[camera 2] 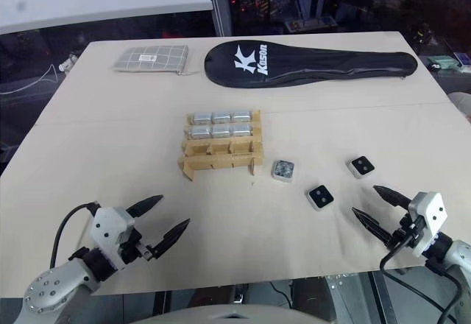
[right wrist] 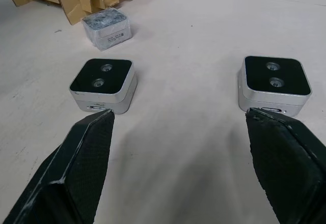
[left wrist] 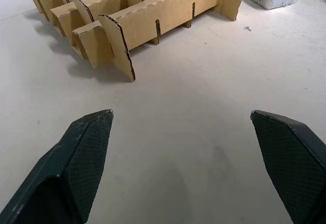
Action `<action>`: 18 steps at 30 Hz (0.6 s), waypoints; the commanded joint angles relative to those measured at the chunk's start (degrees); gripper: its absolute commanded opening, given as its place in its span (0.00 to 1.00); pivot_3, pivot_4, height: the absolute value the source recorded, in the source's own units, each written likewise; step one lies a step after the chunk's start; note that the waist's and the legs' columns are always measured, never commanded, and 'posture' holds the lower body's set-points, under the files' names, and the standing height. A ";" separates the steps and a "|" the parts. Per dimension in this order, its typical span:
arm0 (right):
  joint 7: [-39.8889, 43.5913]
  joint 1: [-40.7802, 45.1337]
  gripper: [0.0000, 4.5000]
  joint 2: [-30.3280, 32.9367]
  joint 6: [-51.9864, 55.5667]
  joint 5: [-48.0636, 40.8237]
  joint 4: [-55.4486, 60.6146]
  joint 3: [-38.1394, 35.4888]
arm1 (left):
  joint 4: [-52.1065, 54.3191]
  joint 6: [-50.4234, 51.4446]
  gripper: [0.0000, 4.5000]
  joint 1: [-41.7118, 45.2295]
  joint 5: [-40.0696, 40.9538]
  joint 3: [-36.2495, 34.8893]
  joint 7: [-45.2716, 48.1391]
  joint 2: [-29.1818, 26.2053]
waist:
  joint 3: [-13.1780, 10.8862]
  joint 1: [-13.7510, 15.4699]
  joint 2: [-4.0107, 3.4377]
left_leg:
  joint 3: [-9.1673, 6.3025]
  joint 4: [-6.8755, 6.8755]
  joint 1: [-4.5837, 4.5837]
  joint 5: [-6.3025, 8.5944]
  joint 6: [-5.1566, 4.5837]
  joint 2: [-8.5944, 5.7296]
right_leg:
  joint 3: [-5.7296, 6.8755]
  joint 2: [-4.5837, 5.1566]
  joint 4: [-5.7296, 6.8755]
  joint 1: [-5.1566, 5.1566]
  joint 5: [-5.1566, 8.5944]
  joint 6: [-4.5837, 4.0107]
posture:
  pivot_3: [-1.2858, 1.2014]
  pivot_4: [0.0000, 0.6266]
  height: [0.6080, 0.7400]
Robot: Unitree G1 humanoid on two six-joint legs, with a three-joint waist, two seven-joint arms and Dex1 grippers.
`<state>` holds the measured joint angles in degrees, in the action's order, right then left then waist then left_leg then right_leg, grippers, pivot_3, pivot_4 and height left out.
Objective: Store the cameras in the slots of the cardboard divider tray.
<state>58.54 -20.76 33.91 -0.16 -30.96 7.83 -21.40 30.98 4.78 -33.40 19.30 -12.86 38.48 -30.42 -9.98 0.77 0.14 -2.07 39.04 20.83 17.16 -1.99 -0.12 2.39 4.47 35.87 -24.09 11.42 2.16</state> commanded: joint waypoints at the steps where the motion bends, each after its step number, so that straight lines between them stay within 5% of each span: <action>1: -0.13 0.70 0.91 0.63 -1.25 -0.13 0.60 -1.72 | 1.53 -0.20 1.00 0.85 -0.26 0.13 -0.68 0.29 | 0.00 0.00 0.00 | 0.00 0.00 0.00 0.00 0.00 0.00 | 0.00 0.00 0.00 0.00 0.00 0.00 | 0.52 0.24 1.00; 18: -4.20 1.34 0.91 -0.78 -0.49 1.04 2.46 -0.94 | 2.79 1.01 1.00 2.45 -0.38 1.65 -1.66 0.89 | 0.00 -0.01 0.02 | 0.11 0.00 -0.05 0.04 0.04 0.26 | -0.20 -0.35 0.00 -0.04 0.00 -0.01 | 0.52 0.24 1.00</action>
<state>55.39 -19.34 33.31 -0.38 -29.67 8.24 -21.33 30.99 5.93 -30.63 18.99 -11.13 37.01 -29.41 -9.98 0.76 0.16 -1.96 39.04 20.78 17.19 -1.96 0.15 2.19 4.11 35.87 -24.13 11.42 2.15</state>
